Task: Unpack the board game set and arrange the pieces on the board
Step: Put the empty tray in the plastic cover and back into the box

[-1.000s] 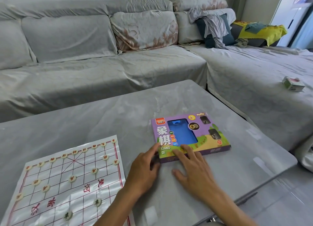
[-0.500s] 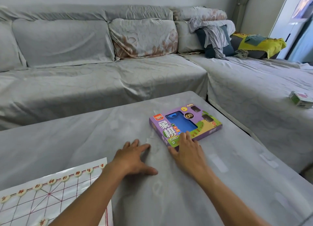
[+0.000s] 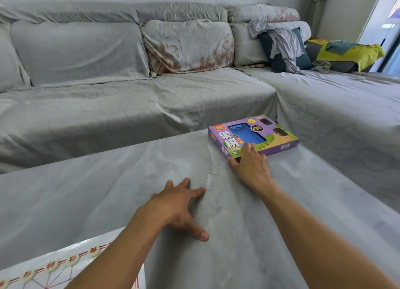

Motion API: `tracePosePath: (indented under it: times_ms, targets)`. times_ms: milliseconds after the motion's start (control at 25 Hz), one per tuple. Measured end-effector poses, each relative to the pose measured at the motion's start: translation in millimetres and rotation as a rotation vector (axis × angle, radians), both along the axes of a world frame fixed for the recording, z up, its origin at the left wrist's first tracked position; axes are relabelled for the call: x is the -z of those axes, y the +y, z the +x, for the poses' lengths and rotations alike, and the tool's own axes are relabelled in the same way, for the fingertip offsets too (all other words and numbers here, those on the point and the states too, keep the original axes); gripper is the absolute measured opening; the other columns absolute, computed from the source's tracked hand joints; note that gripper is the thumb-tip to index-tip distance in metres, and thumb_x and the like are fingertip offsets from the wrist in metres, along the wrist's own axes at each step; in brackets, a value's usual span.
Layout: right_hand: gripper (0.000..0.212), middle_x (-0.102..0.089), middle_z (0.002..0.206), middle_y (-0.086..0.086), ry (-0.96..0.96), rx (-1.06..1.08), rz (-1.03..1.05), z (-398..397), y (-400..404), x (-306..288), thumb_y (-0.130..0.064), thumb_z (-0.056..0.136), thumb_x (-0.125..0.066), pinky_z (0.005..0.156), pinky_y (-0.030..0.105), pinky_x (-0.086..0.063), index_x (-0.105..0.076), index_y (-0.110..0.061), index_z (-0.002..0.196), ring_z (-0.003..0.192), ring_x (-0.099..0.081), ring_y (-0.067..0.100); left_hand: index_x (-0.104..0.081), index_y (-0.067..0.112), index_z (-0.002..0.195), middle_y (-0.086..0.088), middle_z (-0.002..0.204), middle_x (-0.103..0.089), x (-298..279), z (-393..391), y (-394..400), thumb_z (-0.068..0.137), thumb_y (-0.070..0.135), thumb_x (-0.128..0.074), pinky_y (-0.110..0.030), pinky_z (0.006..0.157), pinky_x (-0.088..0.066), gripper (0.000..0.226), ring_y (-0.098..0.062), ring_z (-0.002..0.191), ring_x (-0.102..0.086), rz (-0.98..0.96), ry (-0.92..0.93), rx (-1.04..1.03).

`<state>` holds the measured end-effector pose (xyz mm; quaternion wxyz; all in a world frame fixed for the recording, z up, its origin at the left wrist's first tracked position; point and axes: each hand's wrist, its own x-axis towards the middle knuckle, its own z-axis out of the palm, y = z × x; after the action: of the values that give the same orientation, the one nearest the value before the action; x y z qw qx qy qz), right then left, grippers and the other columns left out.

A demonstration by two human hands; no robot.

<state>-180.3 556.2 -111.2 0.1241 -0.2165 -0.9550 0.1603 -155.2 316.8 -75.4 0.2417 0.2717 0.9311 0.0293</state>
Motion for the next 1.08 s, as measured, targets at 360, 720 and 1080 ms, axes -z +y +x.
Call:
tracePosePath:
  times_ms: [360,720,1080]
  targets:
    - [0.065,-0.022,0.154,0.008,0.013,-0.011,-0.056,29,-13,3,-0.05,0.084,-0.057,0.094,0.042,-0.042,-0.033,-0.02,0.136,0.116,-0.048,0.039,-0.008,0.053,0.146,0.013,0.161,0.006,-2,0,0,0.053,0.074,-0.076,-0.061,0.115,-0.013,0.118,-0.029,0.148,0.008,-0.025,-0.036,-0.002]
    - [0.039,-0.037,0.151,-0.001,-0.099,-0.38,-0.028,125,-102,-40,-0.045,0.085,-0.066,0.104,0.039,-0.038,-0.059,-0.03,0.121,0.127,-0.049,0.026,-0.053,0.028,0.133,0.011,0.142,-0.049,-33,84,-169,0.091,0.041,-0.059,-0.027,0.106,-0.035,0.044,-0.013,0.127,-0.045,0.486,0.447,-0.308]
    - [0.027,-0.037,0.149,-0.017,-0.099,-1.036,0.054,150,-410,-84,-0.044,0.093,-0.055,0.102,0.027,-0.04,-0.058,-0.038,0.12,0.124,-0.049,0.008,-0.057,0.026,0.127,0.002,0.138,-0.05,-18,168,-499,0.087,0.025,-0.059,-0.037,0.099,-0.042,0.04,-0.025,0.124,-0.045,0.213,0.606,-0.869]
